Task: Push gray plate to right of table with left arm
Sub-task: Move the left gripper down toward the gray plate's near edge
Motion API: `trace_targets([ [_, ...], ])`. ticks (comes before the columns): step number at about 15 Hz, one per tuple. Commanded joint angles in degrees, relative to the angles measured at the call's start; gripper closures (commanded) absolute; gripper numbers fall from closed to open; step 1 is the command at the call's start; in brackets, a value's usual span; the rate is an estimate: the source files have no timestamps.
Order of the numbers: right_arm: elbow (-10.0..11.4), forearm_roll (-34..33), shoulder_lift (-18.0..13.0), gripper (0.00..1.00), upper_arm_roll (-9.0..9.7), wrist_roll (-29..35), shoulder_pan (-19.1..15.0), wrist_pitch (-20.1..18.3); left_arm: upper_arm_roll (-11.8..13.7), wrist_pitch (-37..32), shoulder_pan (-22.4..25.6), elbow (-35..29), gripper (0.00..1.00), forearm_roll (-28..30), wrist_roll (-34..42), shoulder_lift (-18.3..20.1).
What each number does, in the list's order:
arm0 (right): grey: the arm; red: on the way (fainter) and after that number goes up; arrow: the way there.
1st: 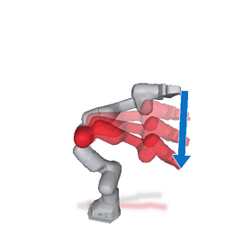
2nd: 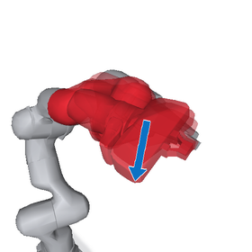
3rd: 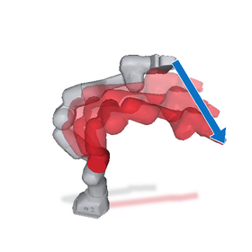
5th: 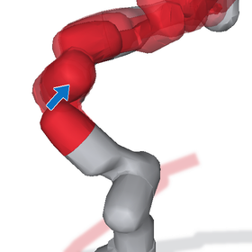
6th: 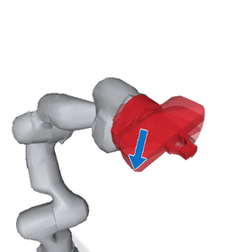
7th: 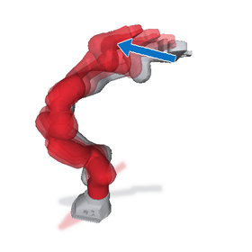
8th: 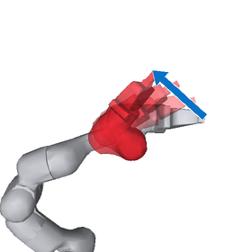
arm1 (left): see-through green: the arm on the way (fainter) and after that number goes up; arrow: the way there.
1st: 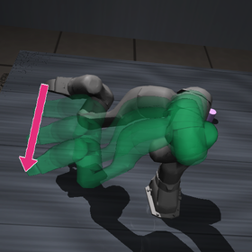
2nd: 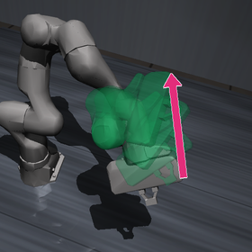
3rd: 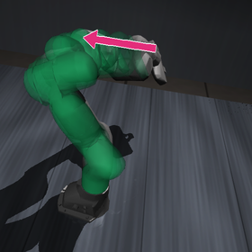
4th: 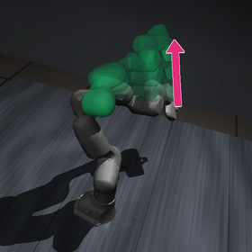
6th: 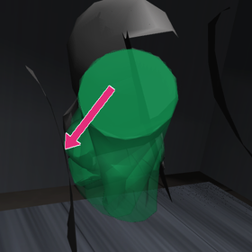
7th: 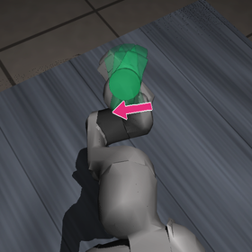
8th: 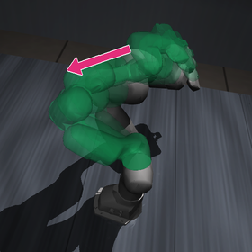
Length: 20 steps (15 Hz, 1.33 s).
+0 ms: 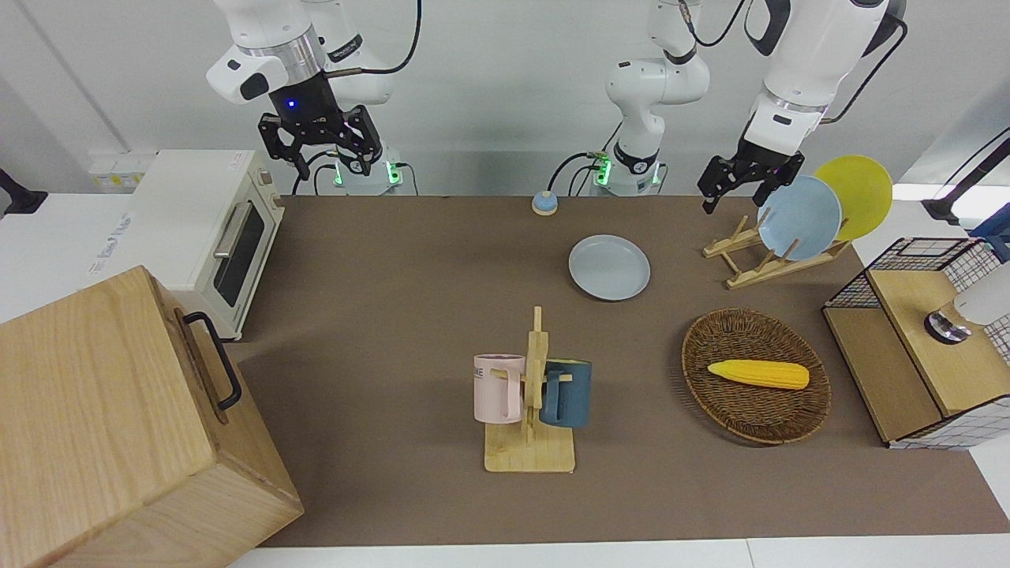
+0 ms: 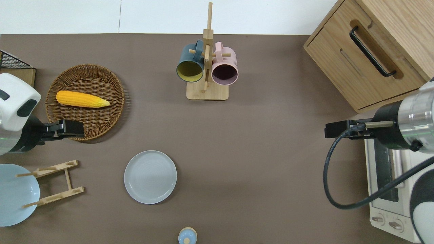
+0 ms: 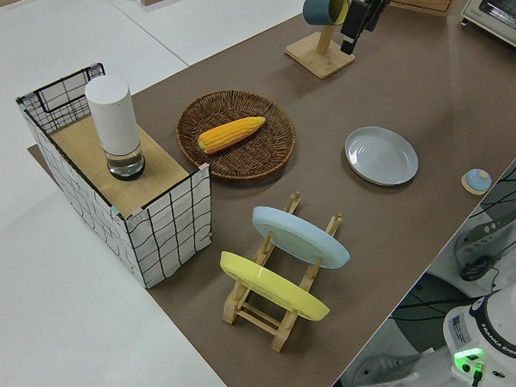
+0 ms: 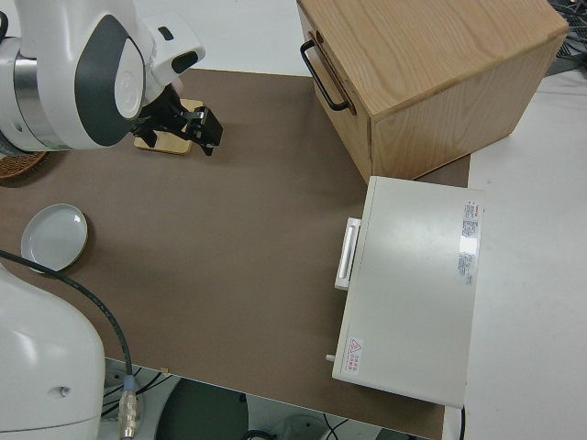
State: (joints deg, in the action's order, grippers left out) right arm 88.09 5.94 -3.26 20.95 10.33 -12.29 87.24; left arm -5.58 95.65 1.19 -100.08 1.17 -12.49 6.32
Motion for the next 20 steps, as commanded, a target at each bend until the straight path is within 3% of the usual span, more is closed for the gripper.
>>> trace_targets([
  [1,-0.81,0.92,0.36,0.005,0.23,0.12,-0.37,-0.31,-0.22,-1.43,0.13,1.29,0.01,-0.38,0.28,-0.35],
  [20,-0.81,0.92,0.36,0.005,0.23,0.12,-0.37,-0.31,-0.13,-1.61,0.13,0.42,0.01,-0.29,0.36,-0.08],
])
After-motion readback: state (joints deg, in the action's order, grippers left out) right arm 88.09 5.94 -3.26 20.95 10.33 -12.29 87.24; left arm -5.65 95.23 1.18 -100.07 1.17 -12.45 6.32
